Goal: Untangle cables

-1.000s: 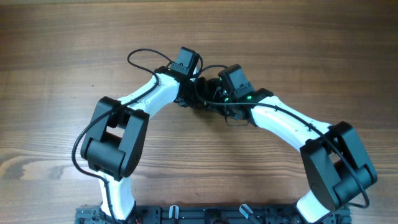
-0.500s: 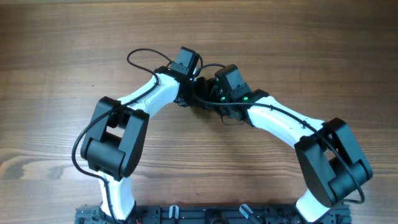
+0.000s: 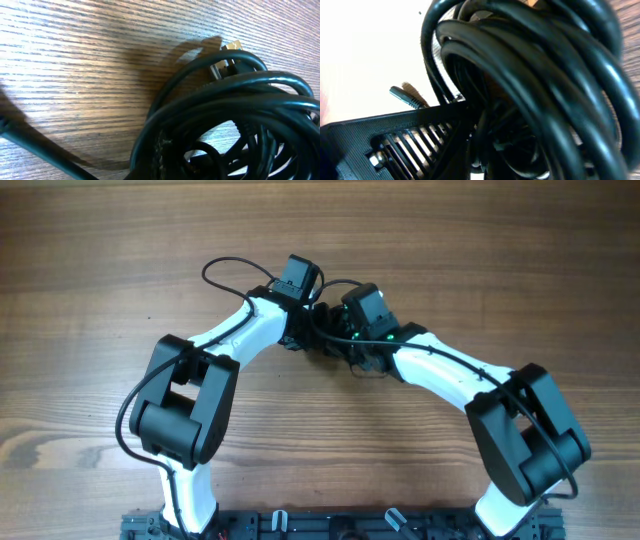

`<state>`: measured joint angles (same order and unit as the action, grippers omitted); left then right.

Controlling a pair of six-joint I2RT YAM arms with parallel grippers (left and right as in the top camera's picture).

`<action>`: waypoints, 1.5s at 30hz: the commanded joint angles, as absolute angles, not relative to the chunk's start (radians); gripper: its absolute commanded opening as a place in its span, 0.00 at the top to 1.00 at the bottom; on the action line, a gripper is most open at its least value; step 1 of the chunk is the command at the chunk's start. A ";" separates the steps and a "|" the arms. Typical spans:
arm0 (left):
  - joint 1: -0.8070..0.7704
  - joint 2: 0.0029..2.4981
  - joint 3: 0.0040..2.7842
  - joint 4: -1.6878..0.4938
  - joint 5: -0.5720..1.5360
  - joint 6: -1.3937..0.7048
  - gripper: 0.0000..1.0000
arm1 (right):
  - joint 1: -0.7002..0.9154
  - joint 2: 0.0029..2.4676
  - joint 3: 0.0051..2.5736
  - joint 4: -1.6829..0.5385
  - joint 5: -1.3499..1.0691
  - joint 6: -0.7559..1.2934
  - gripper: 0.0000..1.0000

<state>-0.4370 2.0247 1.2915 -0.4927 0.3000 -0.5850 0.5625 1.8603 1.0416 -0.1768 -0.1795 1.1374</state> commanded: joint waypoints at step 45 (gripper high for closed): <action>-0.447 2.059 1.287 -0.517 0.444 -0.585 0.96 | 0.467 1.774 1.023 -0.234 -0.429 0.820 0.96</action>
